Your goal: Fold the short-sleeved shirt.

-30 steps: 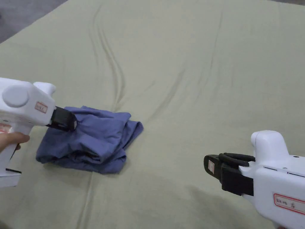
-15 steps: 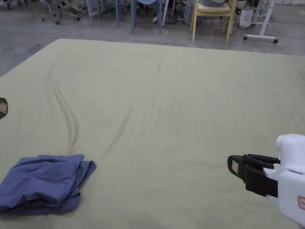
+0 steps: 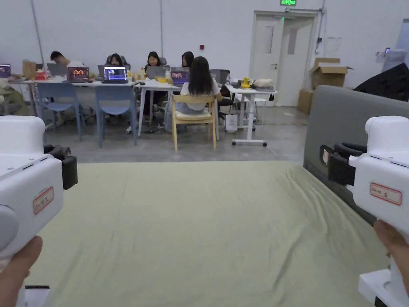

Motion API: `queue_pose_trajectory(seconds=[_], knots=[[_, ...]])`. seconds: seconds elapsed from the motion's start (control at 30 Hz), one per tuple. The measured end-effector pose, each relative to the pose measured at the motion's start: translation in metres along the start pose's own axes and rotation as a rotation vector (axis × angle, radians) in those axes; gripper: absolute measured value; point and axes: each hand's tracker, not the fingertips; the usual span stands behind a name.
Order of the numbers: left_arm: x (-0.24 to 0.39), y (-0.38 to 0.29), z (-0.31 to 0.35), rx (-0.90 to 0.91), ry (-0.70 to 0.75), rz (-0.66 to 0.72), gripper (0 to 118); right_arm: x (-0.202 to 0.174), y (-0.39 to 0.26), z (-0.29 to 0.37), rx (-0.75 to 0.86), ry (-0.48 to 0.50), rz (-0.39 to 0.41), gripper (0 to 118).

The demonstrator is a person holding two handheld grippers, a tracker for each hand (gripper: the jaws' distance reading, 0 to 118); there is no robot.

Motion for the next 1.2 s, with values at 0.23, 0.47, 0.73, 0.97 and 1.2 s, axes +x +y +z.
queue_pose_trajectory(seconds=[0.23, 0.47, 0.73, 0.97, 1.2], knots=[[0.002, 0.011, 0.003, 0.015, -0.003, 0.03, 75, -0.006, 0.01, -0.014, -0.019, -0.029, -0.016, 118], [-0.004, 0.014, 0.019, 0.095, 0.043, 0.023, 111, -0.019, -0.003, -0.013, -0.016, -0.069, 0.017, 118], [-0.005, 0.004, 0.008, 0.069, 0.02, -0.015, 111, -0.02, -0.002, -0.01, -0.042, 0.002, -0.033, 118], [-0.004, -0.004, 0.007, 0.062, 0.023, -0.04, 112, -0.033, -0.005, 0.001, 0.022, -0.105, 0.055, 118], [-0.008, -0.006, 0.004, 0.063, 0.003, 0.013, 112, -0.028, 0.001, -0.004, 0.022, -0.06, -0.018, 118]])
